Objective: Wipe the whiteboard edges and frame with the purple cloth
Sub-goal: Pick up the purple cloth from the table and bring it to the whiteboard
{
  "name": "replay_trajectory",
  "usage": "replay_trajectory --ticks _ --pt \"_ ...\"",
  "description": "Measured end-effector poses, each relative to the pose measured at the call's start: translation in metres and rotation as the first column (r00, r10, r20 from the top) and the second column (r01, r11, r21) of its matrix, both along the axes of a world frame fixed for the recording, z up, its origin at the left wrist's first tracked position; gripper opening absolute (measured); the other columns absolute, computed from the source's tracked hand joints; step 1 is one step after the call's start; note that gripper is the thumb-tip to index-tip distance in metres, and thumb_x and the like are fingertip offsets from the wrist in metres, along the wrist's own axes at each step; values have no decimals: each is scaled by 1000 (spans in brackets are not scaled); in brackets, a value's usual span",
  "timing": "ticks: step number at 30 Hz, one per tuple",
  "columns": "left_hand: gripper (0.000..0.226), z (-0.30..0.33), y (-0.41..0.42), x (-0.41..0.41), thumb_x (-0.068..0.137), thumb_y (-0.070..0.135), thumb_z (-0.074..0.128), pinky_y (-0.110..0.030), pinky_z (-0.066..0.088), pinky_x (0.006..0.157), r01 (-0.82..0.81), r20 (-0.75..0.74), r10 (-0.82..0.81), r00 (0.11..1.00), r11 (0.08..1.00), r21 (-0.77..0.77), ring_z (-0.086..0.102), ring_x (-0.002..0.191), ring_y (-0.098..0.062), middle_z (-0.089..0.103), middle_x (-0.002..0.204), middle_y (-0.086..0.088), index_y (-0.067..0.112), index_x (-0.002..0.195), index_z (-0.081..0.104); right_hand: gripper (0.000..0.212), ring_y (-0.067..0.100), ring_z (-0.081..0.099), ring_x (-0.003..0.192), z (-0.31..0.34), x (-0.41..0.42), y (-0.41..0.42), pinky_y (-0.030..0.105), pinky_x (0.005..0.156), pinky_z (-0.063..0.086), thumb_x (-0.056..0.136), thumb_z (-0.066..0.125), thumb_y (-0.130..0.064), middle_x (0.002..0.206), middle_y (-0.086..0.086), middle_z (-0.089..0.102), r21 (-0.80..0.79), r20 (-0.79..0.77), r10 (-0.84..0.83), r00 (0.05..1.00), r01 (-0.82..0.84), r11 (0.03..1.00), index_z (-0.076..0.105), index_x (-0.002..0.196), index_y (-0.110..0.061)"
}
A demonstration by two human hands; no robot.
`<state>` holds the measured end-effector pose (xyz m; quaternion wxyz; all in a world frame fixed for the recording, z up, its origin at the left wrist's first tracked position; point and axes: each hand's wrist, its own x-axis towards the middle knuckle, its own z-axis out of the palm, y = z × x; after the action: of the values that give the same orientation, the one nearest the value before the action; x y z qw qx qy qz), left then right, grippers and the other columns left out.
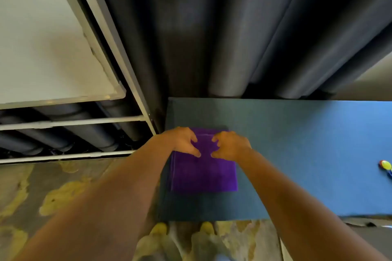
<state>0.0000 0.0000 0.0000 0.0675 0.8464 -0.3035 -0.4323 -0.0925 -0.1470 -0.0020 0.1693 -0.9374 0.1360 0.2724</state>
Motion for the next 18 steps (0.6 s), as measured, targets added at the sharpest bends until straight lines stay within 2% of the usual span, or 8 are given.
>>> replay_trajectory --ticks 5,9,15,18 --pt "76 -20 6 -5 72 47 73 -36 42 103 -4 8 4 1000 1000 5 48 123 -19 48 138 -2 19 137 44 59 22 49 121 -19 -5 5 38 93 45 79 65 -40 132 0 53 -46 -41 45 998 -47 998 44 132 -26" --pt "75 -45 16 -23 74 44 70 -40 43 101 39 132 -40 990 999 8 46 124 -21 49 137 -2 20 138 41 64 26 42 125 -38 -14 7 40 94 44 78 66 -39 137 3 45 -94 -20 62 998 -64 994 41 135 -25" --pt "58 -80 28 -48 84 21 63 -32 34 108 -80 282 131 950 980 -185 40 129 -22 45 140 -7 16 138 41 61 21 40 120 -71 -41 15 35 86 48 80 64 -36 131 -1 45 -98 176 28 984 -11 995 42 135 -21" --pt "52 -87 31 -58 86 16 60 -29 34 107 -117 327 205 923 957 -267 41 128 -21 48 138 -6 15 136 46 51 19 42 117 -77 -52 16 34 82 49 84 60 -37 125 -3 50 -86 234 3 972 18 996 47 131 -22"
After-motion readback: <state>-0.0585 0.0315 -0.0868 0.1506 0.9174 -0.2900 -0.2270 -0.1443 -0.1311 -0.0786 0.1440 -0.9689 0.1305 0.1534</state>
